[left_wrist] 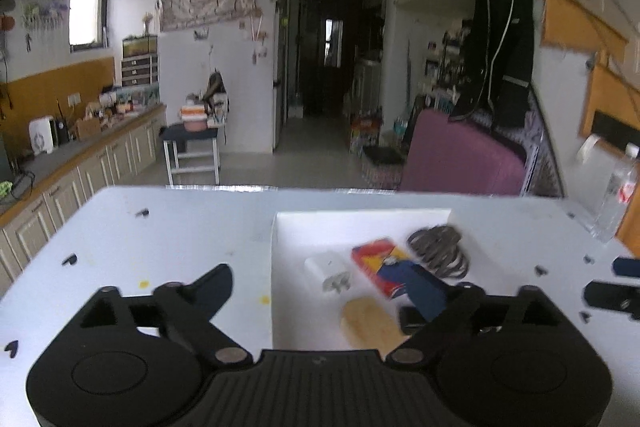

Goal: Organize rigid objects

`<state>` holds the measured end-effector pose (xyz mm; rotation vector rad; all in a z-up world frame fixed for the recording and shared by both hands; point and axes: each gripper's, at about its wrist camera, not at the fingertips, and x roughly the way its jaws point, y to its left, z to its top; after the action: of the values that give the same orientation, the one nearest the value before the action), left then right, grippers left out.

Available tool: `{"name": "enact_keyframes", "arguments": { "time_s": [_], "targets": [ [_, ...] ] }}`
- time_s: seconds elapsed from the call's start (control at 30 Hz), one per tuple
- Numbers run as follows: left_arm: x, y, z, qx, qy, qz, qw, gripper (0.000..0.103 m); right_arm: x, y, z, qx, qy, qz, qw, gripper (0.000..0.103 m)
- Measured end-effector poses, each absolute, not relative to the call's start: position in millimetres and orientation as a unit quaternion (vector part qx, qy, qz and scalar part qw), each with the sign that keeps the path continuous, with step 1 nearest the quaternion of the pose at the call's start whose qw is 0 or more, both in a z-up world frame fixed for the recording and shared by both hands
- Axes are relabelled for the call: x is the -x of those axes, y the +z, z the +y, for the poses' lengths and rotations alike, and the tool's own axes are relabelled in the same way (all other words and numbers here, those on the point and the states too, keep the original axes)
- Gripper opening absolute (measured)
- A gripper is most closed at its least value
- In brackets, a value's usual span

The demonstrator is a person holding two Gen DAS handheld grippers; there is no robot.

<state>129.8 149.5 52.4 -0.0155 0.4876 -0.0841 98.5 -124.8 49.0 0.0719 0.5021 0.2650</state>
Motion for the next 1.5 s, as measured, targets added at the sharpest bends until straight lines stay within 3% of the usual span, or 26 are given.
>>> {"name": "enact_keyframes", "arguments": {
  "time_s": [0.3, 0.73, 1.5],
  "targets": [
    [-77.4, 73.3, 118.1, -0.004, -0.014, 0.216, 0.976, 0.103, -69.0, 54.1, -136.2, -0.036, 0.127, 0.229, 0.965, 0.103],
    [-24.7, 40.7, 84.6, -0.005, -0.012, 0.229, 0.973, 0.103, -35.3, 35.7, -154.0, -0.028, 0.103, 0.247, 0.963, 0.103],
    [-8.4, 13.8, 74.2, -0.009, 0.013, 0.254, 0.967, 0.103, -7.4, 28.1, -151.2, 0.002, 0.092, 0.252, 0.963, 0.103]
  ]
}}
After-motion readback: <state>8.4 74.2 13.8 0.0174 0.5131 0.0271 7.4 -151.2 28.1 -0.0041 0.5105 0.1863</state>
